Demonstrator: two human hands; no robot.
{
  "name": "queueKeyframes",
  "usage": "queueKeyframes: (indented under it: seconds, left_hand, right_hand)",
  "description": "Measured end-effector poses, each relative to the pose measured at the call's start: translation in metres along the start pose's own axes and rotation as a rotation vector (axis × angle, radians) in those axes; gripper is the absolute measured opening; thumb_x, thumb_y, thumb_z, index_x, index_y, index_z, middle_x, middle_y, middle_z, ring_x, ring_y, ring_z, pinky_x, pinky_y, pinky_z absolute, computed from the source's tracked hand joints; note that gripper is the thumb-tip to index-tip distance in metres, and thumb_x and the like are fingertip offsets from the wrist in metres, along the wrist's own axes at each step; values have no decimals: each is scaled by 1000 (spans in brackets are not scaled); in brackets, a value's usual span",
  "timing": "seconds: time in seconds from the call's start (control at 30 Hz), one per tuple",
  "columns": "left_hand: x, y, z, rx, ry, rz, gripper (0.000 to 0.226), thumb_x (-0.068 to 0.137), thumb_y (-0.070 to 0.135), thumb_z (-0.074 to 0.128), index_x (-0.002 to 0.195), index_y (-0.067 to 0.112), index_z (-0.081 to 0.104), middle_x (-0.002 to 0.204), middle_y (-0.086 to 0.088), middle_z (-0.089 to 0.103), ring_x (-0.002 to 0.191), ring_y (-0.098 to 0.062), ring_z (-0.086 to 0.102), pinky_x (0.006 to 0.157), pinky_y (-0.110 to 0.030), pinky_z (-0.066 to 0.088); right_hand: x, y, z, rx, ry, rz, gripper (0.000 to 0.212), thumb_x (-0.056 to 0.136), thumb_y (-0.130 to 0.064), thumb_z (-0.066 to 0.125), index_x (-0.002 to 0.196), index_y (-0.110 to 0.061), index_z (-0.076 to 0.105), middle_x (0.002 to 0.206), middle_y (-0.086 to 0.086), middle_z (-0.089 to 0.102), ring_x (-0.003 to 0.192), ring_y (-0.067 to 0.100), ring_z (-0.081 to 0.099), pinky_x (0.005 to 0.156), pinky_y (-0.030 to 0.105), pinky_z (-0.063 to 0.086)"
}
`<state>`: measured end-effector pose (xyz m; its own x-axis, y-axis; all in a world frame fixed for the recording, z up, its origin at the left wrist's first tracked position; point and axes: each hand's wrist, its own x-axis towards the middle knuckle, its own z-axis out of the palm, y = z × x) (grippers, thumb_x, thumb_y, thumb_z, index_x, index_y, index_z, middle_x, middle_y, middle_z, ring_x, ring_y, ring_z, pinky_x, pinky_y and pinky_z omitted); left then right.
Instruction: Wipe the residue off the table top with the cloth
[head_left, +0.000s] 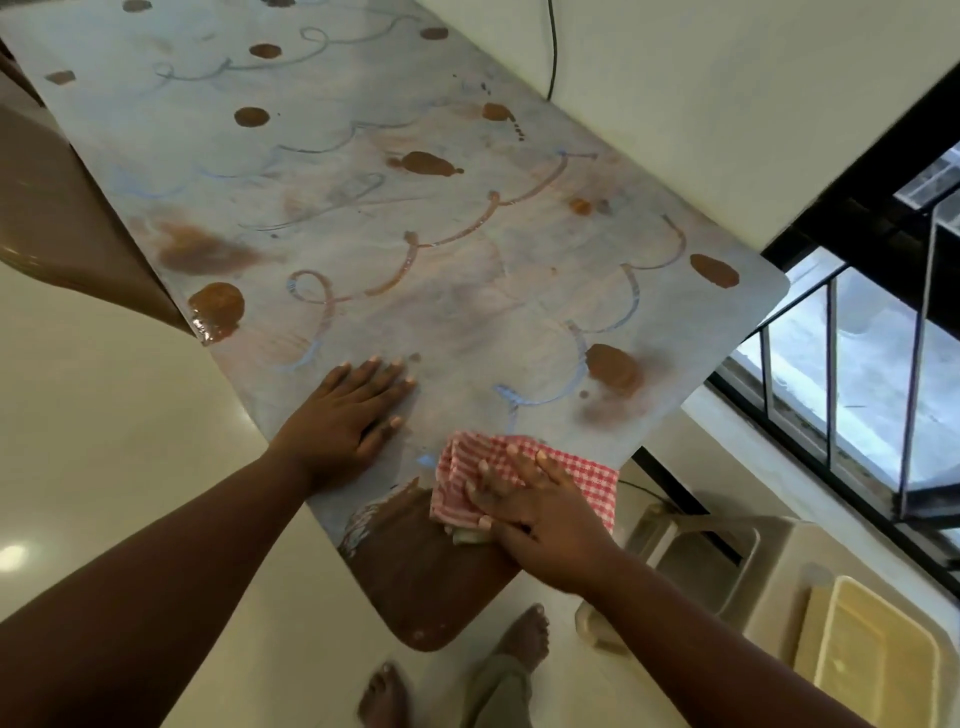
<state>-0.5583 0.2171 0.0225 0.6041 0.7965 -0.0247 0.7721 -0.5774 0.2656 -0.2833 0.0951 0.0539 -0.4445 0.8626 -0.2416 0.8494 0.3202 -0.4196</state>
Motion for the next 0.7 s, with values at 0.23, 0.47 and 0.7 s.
queueKeyframes:
  seconds: [0.23, 0.47, 0.7]
  left_hand:
    - [-1, 7, -6, 67, -24, -12, 58, 100, 52, 17, 150, 23, 27, 155, -3, 23, 143, -24, 20, 115, -34, 6]
    - [-3, 15, -8, 218, -56, -61, 61, 99, 52, 16, 151, 20, 22, 156, -7, 22, 146, -26, 11, 117, -42, 6]
    - [-4, 21, -11, 262, -51, -83, 59, 100, 50, 17, 151, 20, 23, 155, -8, 27, 145, -27, 14, 116, -46, 11]
  right_hand:
    - [-29, 66, -28, -51, -113, -89, 44, 93, -61, 21, 135, -49, 28, 142, -32, 17, 139, -3, -10, 112, 28, -6]
    - [13, 76, -48, -27, -35, -92, 38, 97, -48, 38, 135, -47, 39, 143, -28, 23, 140, 3, -5, 115, 31, -5]
    - [-8, 81, -27, -131, -70, -280, 42, 98, -55, 25, 134, -44, 43, 141, -26, 38, 140, 14, 21, 110, 34, 7]
